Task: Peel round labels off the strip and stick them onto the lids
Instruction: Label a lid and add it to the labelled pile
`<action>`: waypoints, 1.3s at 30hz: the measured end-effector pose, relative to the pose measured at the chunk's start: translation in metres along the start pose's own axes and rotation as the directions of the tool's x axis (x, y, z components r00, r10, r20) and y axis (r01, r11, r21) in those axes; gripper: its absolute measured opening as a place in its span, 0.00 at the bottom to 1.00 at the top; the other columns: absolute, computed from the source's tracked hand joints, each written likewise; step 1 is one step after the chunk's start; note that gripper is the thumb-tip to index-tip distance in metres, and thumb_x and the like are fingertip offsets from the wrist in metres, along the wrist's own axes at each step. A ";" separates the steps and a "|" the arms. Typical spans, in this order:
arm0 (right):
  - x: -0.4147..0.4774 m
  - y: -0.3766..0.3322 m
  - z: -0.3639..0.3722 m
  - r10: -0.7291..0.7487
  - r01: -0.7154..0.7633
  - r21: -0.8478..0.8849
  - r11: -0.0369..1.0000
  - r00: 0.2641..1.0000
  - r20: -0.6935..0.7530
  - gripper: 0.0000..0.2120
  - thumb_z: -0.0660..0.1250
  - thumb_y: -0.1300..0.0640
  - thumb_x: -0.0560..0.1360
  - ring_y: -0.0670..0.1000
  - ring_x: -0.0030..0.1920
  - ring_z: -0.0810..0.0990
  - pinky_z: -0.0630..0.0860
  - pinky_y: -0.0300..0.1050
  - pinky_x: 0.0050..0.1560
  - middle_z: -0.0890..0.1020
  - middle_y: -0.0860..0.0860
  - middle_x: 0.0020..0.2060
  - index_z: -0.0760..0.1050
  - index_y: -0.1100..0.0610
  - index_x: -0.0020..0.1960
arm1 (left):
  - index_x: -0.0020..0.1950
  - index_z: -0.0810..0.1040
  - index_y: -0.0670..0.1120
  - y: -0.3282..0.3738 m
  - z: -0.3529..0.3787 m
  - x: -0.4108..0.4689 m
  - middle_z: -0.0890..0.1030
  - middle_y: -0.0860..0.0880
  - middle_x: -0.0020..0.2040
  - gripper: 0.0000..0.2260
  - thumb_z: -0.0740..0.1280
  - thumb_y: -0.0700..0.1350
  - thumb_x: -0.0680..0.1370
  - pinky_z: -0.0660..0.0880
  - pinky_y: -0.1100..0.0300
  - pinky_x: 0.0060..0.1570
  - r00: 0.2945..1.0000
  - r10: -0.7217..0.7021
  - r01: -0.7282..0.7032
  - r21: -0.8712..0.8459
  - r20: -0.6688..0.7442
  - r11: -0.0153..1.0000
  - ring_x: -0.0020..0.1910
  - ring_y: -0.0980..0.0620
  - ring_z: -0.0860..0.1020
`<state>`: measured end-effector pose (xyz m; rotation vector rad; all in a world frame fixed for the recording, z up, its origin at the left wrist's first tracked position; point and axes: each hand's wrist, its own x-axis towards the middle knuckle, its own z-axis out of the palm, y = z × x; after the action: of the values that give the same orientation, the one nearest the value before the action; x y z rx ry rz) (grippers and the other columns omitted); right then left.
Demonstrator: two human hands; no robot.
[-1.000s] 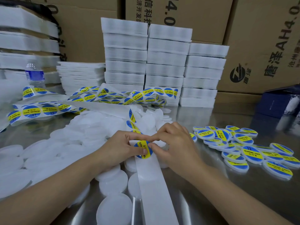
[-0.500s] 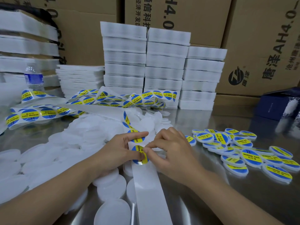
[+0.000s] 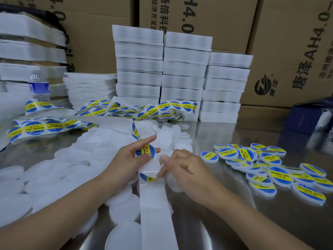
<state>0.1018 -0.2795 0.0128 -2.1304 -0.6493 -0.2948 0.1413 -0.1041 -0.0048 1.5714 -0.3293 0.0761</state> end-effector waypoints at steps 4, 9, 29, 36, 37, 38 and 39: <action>0.003 -0.001 -0.004 0.163 -0.160 0.232 0.959 0.987 0.004 0.30 0.51 0.34 0.72 0.37 0.34 0.72 0.66 0.30 0.41 0.79 0.46 0.33 0.82 0.50 0.29 | 0.57 0.80 0.54 0.000 0.001 0.001 0.86 0.55 0.47 0.21 0.62 0.29 0.77 0.77 0.68 0.38 1.000 -0.021 0.020 -0.018 -0.015 1.000 0.41 0.55 0.84; 0.010 0.002 -0.006 0.241 -0.220 0.342 0.914 0.970 -0.022 0.34 0.49 0.38 0.78 0.41 0.26 0.69 0.71 0.35 0.39 0.67 0.53 0.24 0.81 0.52 0.26 | 0.52 0.83 0.53 0.000 0.001 0.000 0.85 0.53 0.52 0.19 0.63 0.30 0.76 0.77 0.58 0.54 0.998 -0.040 0.042 0.051 -0.044 0.998 0.53 0.52 0.82; 0.001 0.024 -0.005 0.298 -0.255 -0.377 0.891 0.952 0.062 0.47 0.71 0.46 0.66 0.48 0.59 0.72 0.72 0.49 0.58 0.67 0.45 0.61 0.45 0.40 0.74 | 0.47 0.85 0.52 0.003 0.002 -0.002 0.85 0.52 0.50 0.13 0.66 0.36 0.77 0.75 0.57 0.57 0.993 -0.030 0.038 0.066 -0.114 0.997 0.53 0.49 0.82; 0.003 0.027 -0.003 0.122 -0.136 -0.297 0.945 0.990 -0.065 0.45 0.70 0.48 0.67 0.46 0.59 0.69 0.68 0.40 0.56 0.65 0.42 0.57 0.45 0.40 0.75 | 0.48 0.85 0.49 0.006 0.002 -0.005 0.86 0.47 0.47 0.13 0.68 0.32 0.74 0.78 0.65 0.44 0.993 -0.101 0.108 0.116 -0.058 0.987 0.45 0.51 0.84; 0.003 0.027 -0.003 0.083 -0.108 -0.273 0.956 0.991 -0.101 0.45 0.70 0.48 0.67 0.44 0.58 0.69 0.66 0.38 0.55 0.65 0.42 0.56 0.46 0.40 0.75 | 0.47 0.85 0.48 0.008 0.002 -0.006 0.86 0.46 0.45 0.11 0.69 0.33 0.74 0.77 0.68 0.39 0.993 -0.115 0.118 0.104 -0.037 0.987 0.43 0.53 0.84; 0.004 0.026 -0.003 0.048 -0.082 -0.250 0.965 0.989 -0.137 0.46 0.71 0.47 0.66 0.42 0.56 0.68 0.65 0.36 0.54 0.65 0.41 0.56 0.46 0.40 0.75 | 0.46 0.86 0.47 0.008 0.003 -0.007 0.86 0.45 0.44 0.09 0.69 0.35 0.74 0.77 0.69 0.38 0.992 -0.123 0.124 0.099 -0.017 0.987 0.41 0.53 0.84; 0.005 0.026 -0.003 0.017 -0.056 -0.228 0.972 0.985 -0.169 0.46 0.71 0.46 0.65 0.40 0.54 0.68 0.65 0.35 0.53 0.65 0.41 0.55 0.47 0.39 0.74 | 0.44 0.87 0.47 0.009 0.004 -0.008 0.86 0.46 0.42 0.07 0.70 0.37 0.74 0.76 0.69 0.37 0.992 -0.127 0.126 0.103 -0.002 0.987 0.40 0.54 0.84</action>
<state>0.1202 -0.2927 -0.0013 -2.3065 -0.4969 -0.5454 0.1311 -0.1063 0.0018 1.6913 -0.2315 -0.0091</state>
